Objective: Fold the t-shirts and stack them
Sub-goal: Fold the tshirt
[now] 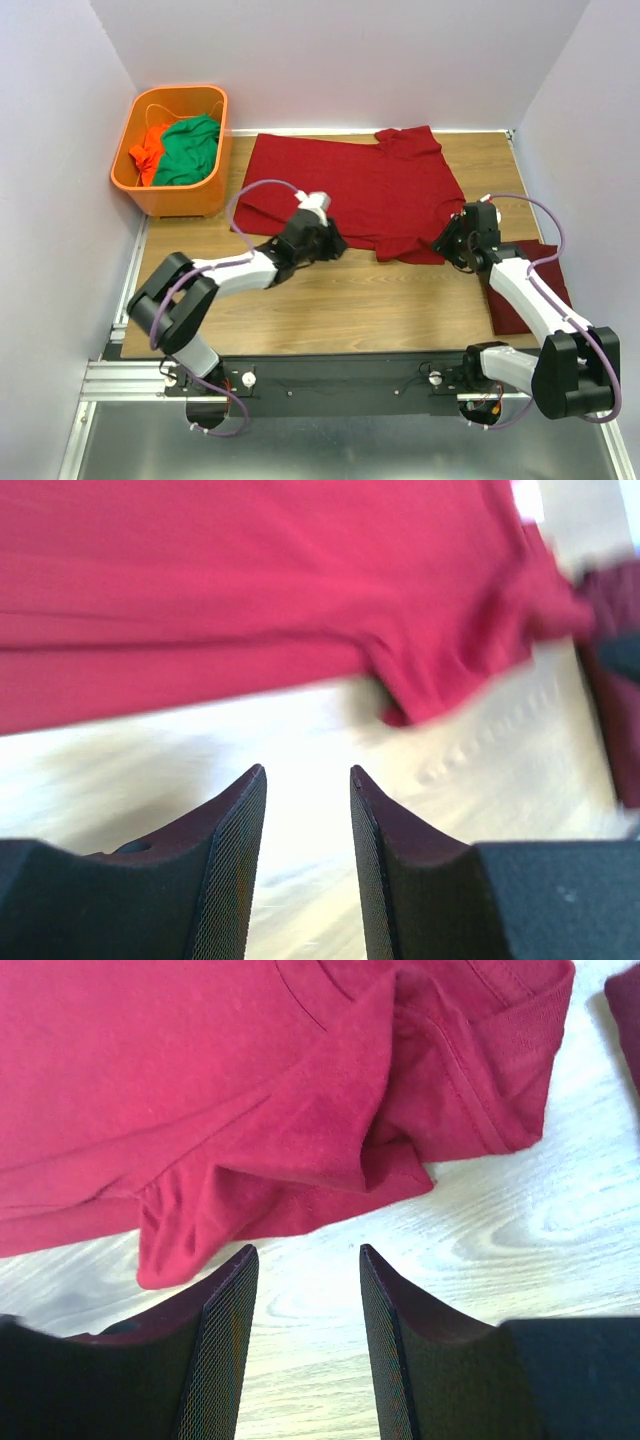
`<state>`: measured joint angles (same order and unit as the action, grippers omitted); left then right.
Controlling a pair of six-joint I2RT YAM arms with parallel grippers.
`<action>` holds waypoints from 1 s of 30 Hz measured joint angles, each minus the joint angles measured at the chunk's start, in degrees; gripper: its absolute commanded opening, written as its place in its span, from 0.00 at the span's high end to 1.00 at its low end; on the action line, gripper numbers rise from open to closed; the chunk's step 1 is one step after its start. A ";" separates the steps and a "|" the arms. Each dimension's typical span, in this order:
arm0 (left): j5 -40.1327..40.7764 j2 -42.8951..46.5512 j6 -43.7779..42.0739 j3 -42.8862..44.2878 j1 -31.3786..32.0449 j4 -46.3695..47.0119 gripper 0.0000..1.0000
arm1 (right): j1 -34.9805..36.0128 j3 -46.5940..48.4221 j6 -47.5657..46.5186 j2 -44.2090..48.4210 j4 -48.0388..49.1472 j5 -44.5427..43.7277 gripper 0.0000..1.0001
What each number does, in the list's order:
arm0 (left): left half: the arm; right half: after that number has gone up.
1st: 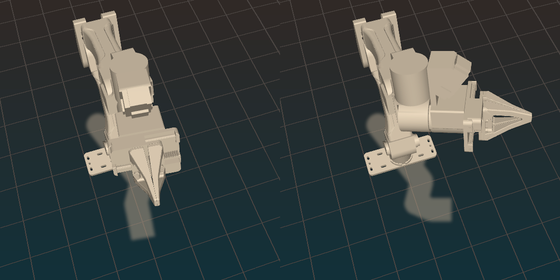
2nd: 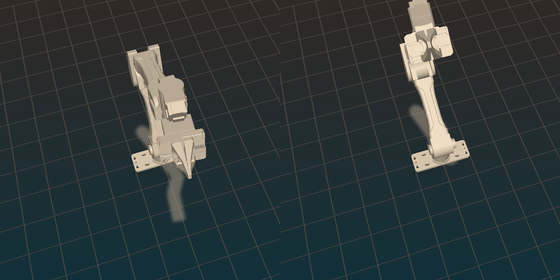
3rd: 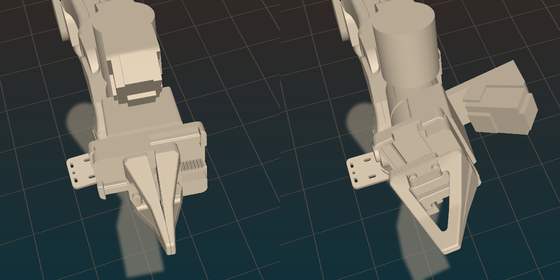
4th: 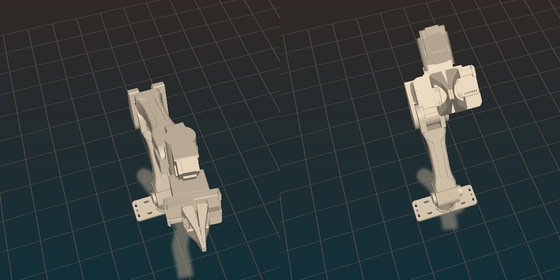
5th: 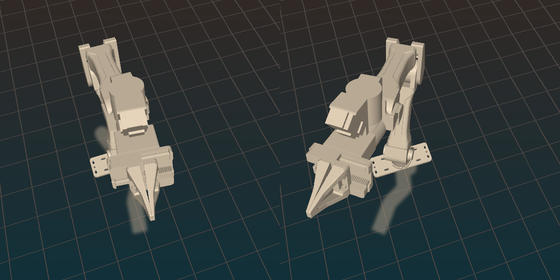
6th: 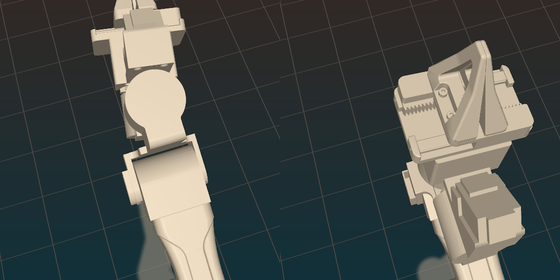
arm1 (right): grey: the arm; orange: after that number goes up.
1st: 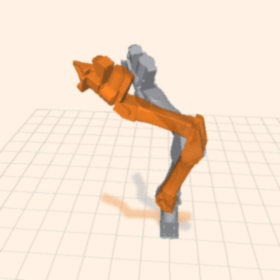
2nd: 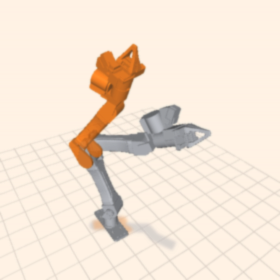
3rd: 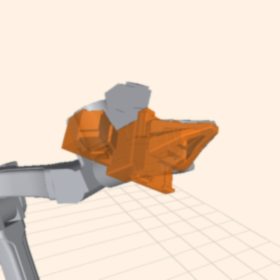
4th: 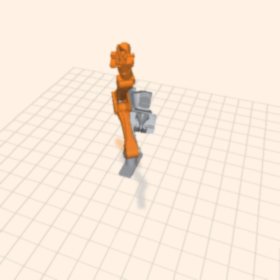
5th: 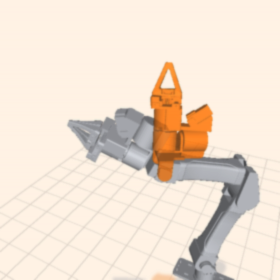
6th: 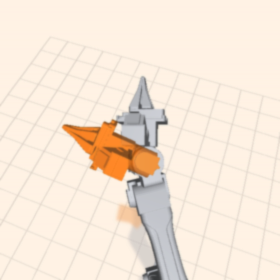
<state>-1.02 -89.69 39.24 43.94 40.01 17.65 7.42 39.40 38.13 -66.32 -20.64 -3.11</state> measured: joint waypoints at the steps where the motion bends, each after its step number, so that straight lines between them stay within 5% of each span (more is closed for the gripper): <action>1: -0.17 -1.62 -0.39 0.94 1.79 0.24 0.52 | 0.00 -0.20 0.00 0.02 -0.09 0.00 0.48; 10: -2.82 -13.22 -3.06 9.62 11.17 1.20 0.51 | -0.04 -0.24 -0.44 -0.52 -0.04 -2.43 0.43; 30: -3.61 -18.88 -3.48 14.86 11.76 2.49 0.51 | -1.16 3.67 -1.16 -9.79 3.87 -5.01 0.44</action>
<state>-4.62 -108.57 35.77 58.81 51.77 20.14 6.26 43.07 36.97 -76.12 -16.78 -8.12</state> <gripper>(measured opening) 0.483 0.562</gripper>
